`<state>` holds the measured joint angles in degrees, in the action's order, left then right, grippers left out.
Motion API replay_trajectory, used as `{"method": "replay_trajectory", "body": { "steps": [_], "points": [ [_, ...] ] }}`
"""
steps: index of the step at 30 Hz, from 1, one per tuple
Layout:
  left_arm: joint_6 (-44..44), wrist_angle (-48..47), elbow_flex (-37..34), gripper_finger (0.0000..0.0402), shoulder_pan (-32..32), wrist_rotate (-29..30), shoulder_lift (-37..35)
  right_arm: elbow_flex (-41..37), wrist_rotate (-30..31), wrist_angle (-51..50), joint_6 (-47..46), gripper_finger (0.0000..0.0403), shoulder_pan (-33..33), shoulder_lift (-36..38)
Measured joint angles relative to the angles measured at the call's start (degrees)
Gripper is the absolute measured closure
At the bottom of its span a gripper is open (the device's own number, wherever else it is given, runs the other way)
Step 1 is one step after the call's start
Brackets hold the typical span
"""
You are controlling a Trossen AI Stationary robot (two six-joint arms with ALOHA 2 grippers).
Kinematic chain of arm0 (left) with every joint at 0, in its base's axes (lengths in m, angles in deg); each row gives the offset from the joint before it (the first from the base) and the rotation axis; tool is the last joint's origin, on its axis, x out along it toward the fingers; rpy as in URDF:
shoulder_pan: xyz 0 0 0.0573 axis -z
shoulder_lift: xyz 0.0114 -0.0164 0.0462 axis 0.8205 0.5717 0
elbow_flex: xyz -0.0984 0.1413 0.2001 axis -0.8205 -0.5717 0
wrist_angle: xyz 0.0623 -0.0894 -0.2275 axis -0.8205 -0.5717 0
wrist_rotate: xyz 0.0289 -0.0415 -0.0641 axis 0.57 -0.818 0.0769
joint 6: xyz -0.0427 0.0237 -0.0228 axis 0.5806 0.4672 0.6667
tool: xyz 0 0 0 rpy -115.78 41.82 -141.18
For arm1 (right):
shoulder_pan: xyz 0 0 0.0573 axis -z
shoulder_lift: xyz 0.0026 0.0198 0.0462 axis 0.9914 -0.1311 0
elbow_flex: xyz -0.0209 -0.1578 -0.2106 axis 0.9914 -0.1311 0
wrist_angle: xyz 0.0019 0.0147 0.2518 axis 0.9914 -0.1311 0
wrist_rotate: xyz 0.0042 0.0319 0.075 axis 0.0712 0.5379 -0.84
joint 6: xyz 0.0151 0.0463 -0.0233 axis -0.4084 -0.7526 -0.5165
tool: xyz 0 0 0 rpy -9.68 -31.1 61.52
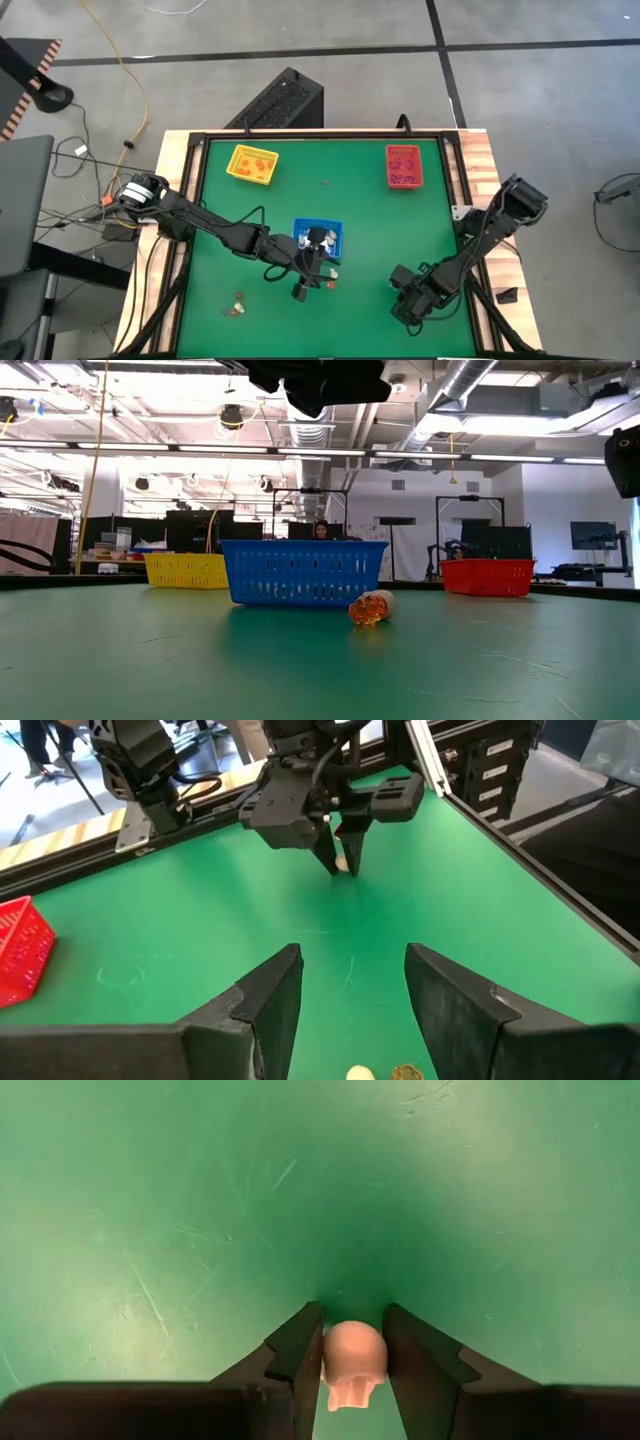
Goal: Sort Halloween decoration
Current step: Put the white skull toy into the blue bin
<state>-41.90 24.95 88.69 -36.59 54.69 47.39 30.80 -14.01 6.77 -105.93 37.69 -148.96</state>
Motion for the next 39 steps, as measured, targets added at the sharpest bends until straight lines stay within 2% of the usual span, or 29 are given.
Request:
{"method": "replay_trajectory", "body": {
  "steps": [7, 10, 13, 17, 21, 24, 26, 30, 33, 36, 39],
  "points": [
    [0.17, -0.19, -0.02, 0.0231, 0.02, 0.0, 0.0, -0.14, 0.42, -0.02, 1.22, 0.0288, -0.49, 1.13],
    [0.17, -0.49, -0.02, 0.0231, 0.02, 0.36, 0.0, -0.35, 3.48, 0.27, 2.84, 0.0284, -0.28, 3.57],
    [0.25, -1.84, -0.02, 0.0231, 0.03, 3.55, -0.02, -0.26, 9.85, 2.09, 6.76, 0.0275, 1.45, 6.63],
    [1.88, -6.24, -0.02, 0.0231, 0.07, 9.49, -0.02, -0.31, 17.57, 8.79, 18.71, 0.0276, 5.93, 8.47],
    [2.48, -9.33, -0.02, 0.0231, 0.01, 10.7, -0.2, -0.18, 21.85, 23.03, 37.47, 0.0281, 13.61, 9.12],
    [3.34, -9.63, -0.02, 0.0231, 0.07, 10.88, -0.87, -0.17, 21.33, 34.01, 51.08, 0.0282, 20.6, 7.68],
    [5.15, -12.43, -0.04, 0.0231, 0.24, 12.59, -2.32, -0.17, 20.21, 37.72, 56.53, 0.028, 25.01, 7.36],
    [14.3, -22.66, -0.02, 0.0231, 1.27, 19.17, -6.32, -0.25, 13.45, 38.93, 59.26, 0.0267, 32.22, 6.67],
    [19.59, -29.03, -0.02, 0.0231, 2.74, 24.89, -7.9, -0.25, 9.15, 39.64, 61.09, 0.025, 34.72, 6.74],
    [20.34, -30.95, -0.02, 0.0231, 3.79, 29.32, -8.13, -0.22, 7.97, 40.1, 61.68, 0.0233, 35.59, 6.73],
    [19.69, -30.95, -0.04, 0.0231, 4.04, 30.28, -8.13, -0.22, 7.97, 40.07, 61.79, 0.0217, 35.62, 6.74]
  ]
}}
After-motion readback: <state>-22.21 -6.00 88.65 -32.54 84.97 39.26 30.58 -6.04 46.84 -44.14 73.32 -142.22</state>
